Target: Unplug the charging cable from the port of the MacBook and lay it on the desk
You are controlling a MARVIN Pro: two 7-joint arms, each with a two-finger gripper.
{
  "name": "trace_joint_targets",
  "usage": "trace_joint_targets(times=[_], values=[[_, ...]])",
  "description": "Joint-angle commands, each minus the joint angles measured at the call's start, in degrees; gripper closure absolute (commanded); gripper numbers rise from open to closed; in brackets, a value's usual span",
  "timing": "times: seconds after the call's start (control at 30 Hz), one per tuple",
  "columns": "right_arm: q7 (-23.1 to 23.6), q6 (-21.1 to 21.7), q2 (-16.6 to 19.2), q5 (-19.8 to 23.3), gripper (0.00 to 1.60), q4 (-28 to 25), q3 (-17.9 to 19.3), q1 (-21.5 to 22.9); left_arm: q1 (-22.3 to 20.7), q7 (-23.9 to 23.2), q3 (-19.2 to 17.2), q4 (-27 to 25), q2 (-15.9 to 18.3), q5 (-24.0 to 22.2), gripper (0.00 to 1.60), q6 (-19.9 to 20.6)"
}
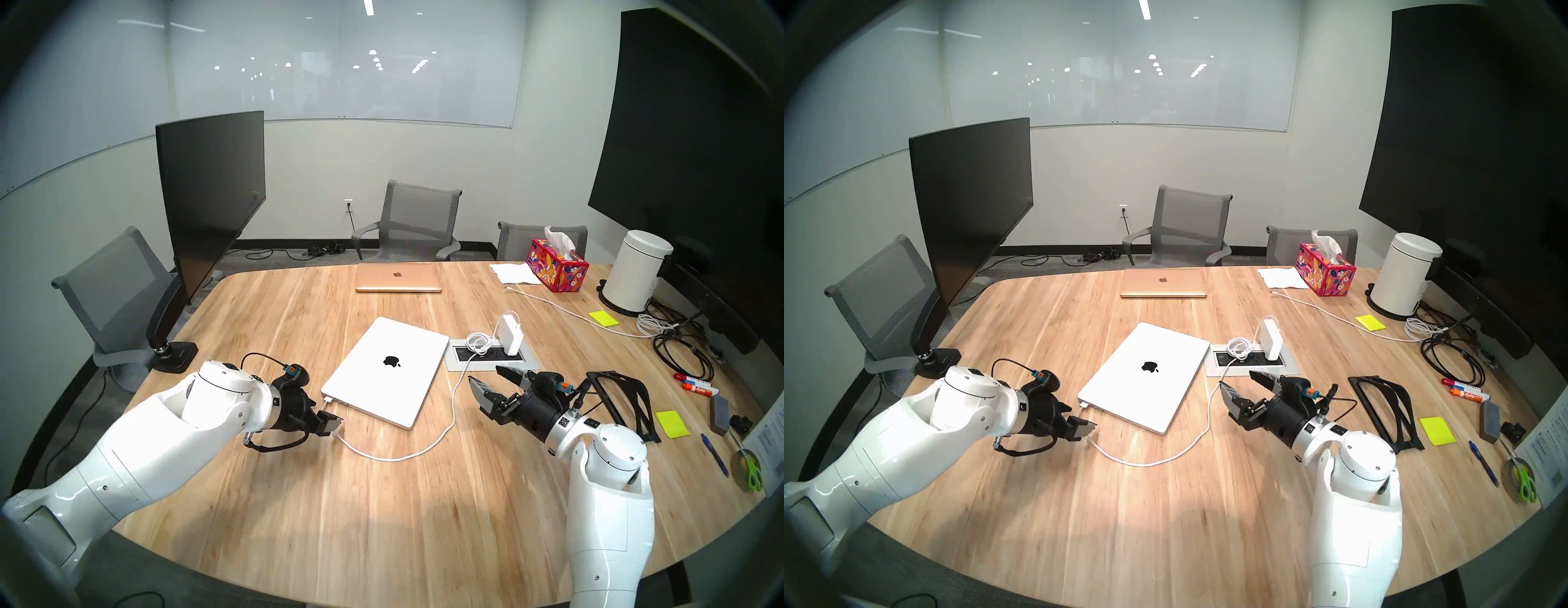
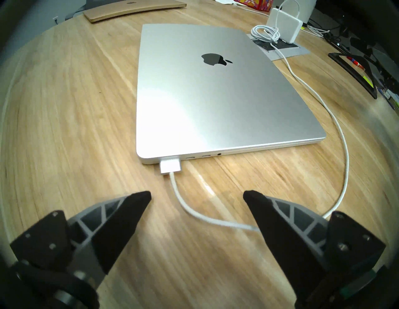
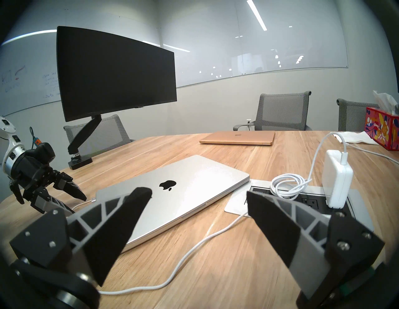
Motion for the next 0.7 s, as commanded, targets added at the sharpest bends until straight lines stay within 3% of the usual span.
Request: trace_joint_targets(times=[0.0,0.13,0.23,0.47,0.57,0.67], values=[[0.00,-0.01,0.03,0.44,0.00,-0.94,-0.02,0.30,-0.25,-0.49,-0.32,-0.45,0.00,-0.28,0.40,-0.46],[0.00,-0.01,0.03,0.44,0.00,-0.94,-0.02,0.30,-0.45,-0.53,-0.01,-0.19,-0.11,-0.11,0.42,-0.39],[0.00,-0.01,0.03,0.44,0.00,-0.94,-0.02,0.30,-0.59,-0.53,0.12,-0.06,-0.21,-0.03,0.52,-0.24],[0.00,-0.01,0.03,0.44,0.00,-0.93,-0.02,0.30,-1.26,-0.75,0.72,0.72,-0.67,0.34,0.54,0.04],[0.01,-0.01,0.03,0.44,0.00,-0.93,-0.02,0.30,-1.51,-0.83,0.93,1.00,-0.82,0.46,0.73,0.18],[0.01,-0.01,0.03,0.44,0.00,-0.93,-0.02,0.30,-1.62,-0.92,0.94,1.05,-0.87,0.50,0.82,0.40]])
